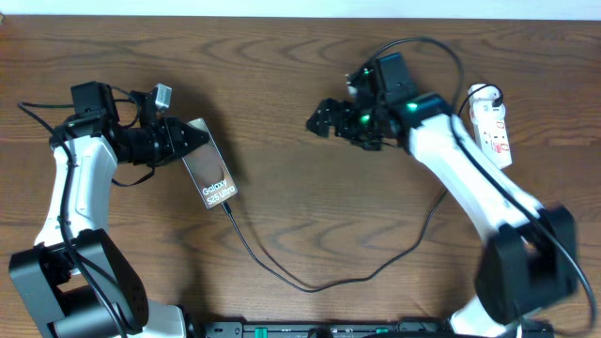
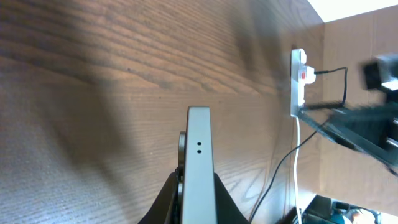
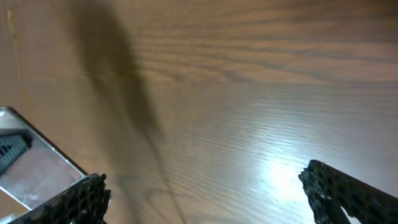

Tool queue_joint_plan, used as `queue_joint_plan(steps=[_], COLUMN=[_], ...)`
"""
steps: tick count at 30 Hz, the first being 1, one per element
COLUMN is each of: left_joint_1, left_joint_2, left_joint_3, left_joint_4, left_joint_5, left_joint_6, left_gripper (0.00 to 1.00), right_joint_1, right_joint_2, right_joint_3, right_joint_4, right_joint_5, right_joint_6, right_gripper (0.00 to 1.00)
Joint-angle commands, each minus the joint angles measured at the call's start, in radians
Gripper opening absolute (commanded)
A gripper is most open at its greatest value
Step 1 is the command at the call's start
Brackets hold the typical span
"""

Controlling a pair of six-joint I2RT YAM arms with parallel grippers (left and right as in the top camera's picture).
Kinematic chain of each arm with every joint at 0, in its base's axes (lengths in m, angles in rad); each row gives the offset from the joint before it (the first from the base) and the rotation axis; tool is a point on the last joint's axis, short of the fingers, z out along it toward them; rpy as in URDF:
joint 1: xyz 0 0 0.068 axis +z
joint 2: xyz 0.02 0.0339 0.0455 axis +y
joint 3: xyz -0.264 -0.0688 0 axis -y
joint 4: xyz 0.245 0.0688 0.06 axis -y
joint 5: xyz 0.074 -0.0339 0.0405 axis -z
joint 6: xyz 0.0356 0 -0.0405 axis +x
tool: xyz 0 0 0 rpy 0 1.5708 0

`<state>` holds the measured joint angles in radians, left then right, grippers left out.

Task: Plug charger to phone and switch on socket
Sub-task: 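Open the right gripper and withdraw it toward the power strip, then lower the phone flat onto the table with the left gripper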

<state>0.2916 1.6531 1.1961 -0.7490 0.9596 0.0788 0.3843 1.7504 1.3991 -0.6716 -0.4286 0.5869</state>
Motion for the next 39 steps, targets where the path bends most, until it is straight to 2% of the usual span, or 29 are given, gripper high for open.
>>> queue_joint_plan(steps=[1, 11, 15, 20, 39], left_joint_1=[0.000, 0.000, 0.000, 0.000, -0.010], left_joint_2=[0.015, 0.196, 0.247, 0.290, 0.328], left_joint_3=[-0.002, -0.002, -0.002, -0.002, -0.002], left_joint_4=[0.050, 0.262, 0.278, 0.280, 0.222], left_joint_5=[0.014, 0.019, 0.012, -0.111, -0.164], left_joint_6=[-0.058, -0.293, -0.302, -0.358, -0.362], left_gripper=[0.08, 0.08, 0.07, 0.07, 0.08], right_joint_1=[0.001, 0.004, 0.004, 0.024, 0.100], right_joint_2=[-0.103, -0.272, -0.271, -0.261, -0.260], right_joint_3=[0.009, 0.009, 0.008, 0.008, 0.008], right_joint_4=[-0.055, -0.230, -0.315, -0.336, -0.335], right_joint_5=[0.196, 0.273, 0.281, 0.333, 0.371], right_joint_6=[-0.024, -0.037, -0.047, -0.046, -0.030], right_gripper=[0.99, 0.98, 0.97, 0.96, 0.95])
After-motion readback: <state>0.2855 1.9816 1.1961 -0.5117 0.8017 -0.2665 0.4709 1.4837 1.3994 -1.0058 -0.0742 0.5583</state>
